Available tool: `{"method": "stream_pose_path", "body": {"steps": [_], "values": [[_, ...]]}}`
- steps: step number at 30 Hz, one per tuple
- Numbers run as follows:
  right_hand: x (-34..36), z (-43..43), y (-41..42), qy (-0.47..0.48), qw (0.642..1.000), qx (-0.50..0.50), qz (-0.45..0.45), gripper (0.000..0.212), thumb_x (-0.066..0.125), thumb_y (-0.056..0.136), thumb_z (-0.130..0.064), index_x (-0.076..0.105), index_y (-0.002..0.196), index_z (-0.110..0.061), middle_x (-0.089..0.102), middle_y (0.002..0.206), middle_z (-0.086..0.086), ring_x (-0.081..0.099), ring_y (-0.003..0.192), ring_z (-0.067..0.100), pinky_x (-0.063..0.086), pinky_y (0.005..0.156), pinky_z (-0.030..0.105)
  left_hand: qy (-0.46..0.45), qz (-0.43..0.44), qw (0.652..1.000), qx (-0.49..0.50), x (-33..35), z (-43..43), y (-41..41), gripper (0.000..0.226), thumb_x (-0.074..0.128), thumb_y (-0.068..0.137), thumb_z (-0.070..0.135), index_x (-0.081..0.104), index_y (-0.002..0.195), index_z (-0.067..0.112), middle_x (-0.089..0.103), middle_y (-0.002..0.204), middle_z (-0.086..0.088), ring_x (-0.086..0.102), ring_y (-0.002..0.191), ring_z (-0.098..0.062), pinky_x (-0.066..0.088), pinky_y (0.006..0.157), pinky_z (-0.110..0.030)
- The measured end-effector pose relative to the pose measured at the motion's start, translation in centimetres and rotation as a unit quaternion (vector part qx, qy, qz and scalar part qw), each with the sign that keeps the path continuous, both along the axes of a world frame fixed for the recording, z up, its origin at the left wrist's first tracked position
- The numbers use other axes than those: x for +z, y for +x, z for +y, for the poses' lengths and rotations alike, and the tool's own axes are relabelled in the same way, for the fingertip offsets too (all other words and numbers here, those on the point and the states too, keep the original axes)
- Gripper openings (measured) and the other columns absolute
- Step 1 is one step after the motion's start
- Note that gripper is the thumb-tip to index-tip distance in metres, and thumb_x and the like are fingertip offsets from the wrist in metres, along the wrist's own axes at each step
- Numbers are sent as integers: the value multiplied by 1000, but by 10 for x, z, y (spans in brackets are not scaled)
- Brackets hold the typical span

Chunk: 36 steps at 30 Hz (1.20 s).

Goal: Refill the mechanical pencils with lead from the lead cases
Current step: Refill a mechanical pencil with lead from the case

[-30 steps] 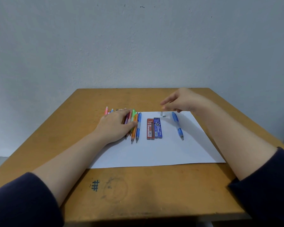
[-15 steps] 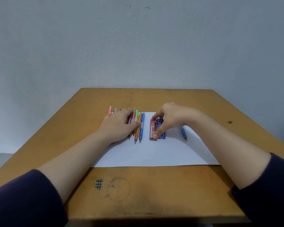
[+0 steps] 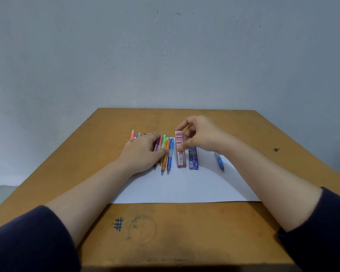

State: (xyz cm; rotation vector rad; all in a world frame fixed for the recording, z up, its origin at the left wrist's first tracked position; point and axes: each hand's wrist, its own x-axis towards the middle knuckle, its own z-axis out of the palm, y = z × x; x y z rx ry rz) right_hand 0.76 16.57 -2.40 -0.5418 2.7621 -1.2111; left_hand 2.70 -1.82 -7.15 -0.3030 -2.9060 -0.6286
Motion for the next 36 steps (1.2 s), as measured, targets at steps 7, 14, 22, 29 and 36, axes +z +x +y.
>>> {"method": "stream_pose_path", "body": {"steps": [7, 14, 22, 29, 36], "values": [[2, 1, -4, -268, 958, -100, -10, 14, 71, 80, 3, 64, 91, -3, 71, 76, 16, 68, 59, 18, 58, 60, 25, 177, 92, 980, -16, 7, 5, 5, 44, 54, 95, 33, 49, 138, 24, 58, 132, 4, 50, 124, -14, 40, 106, -39], [5, -7, 4, -403, 909, -105, -11, 10, 71, 79, 3, 62, 83, 0, 71, 79, 19, 68, 63, 22, 58, 61, 25, 191, 223, 952, -86, 11, 7, 7, 46, 73, 82, 22, 61, 126, 19, 67, 101, 7, 61, 89, -4, 46, 79, -12], [6, -10, 7, -399, 916, -41, 15, 23, 69, 78, 7, 63, 94, -7, 71, 71, 8, 70, 65, 24, 59, 66, 27, 162, 292, 939, -77, 10, 2, 1, 38, 72, 81, 7, 66, 119, 10, 57, 95, 9, 51, 78, 5, 40, 72, -1], [6, -2, 4, -292, 951, 6, 105, 28, 75, 67, 12, 69, 84, -10, 72, 70, -6, 70, 69, 10, 53, 65, 17, 121, 291, 946, -71, 13, -6, -2, 41, 67, 83, -2, 64, 122, 10, 61, 105, -2, 49, 84, -4, 36, 72, 1], [5, 3, 1, -297, 949, 26, 100, 30, 71, 69, 15, 70, 88, -8, 73, 70, -3, 70, 69, 15, 54, 66, 18, 73, 307, 944, -91, 15, -10, 0, 43, 66, 82, -6, 62, 123, 5, 63, 108, -13, 55, 94, -18, 42, 79, -20]]}}
